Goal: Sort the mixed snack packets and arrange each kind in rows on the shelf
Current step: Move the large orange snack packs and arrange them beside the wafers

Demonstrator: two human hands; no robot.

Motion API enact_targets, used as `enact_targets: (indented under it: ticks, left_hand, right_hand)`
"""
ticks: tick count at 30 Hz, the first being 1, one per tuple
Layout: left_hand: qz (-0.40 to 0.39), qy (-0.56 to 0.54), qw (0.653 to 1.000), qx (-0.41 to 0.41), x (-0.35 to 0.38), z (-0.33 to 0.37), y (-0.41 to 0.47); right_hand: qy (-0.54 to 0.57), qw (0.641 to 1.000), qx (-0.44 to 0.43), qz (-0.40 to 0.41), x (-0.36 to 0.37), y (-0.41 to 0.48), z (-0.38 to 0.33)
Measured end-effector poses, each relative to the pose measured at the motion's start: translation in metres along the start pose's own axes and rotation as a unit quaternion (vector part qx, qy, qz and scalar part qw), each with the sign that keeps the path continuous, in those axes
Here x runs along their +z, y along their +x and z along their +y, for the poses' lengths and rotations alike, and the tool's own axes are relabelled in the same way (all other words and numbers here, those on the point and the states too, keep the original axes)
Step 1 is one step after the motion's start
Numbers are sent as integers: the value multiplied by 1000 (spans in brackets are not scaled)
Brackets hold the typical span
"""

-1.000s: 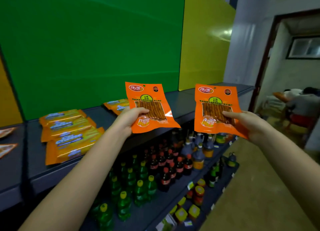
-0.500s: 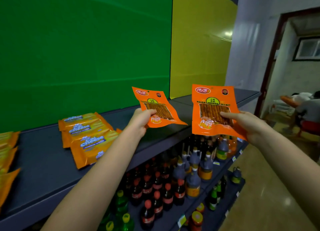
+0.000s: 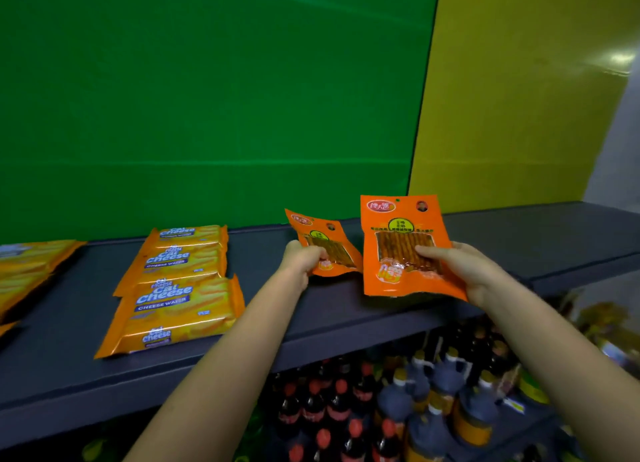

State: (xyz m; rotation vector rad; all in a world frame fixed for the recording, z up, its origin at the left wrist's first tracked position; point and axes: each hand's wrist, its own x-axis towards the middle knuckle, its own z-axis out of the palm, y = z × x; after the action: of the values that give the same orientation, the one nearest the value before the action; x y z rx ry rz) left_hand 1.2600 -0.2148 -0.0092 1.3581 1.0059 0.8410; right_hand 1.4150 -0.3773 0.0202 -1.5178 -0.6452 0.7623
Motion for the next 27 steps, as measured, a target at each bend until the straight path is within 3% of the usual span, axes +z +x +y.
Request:
enact_targets:
  ticks: [4, 9, 20, 27]
  left_hand:
    - [99, 118, 988, 16, 6, -3, 19]
    - [175, 284, 943, 21, 7, -5, 29]
    - [230, 369, 900, 21, 10, -10, 44]
    - [236, 462, 855, 27, 9, -7, 34]
  right_hand:
    - [-41, 997, -5, -69, 1, 28, 5]
    - [-70, 990, -30, -122, 7, 41, 15]
    - [-168, 974, -121, -91, 23, 50, 38]
    - [-107, 982, -118, -106, 19, 46, 34]
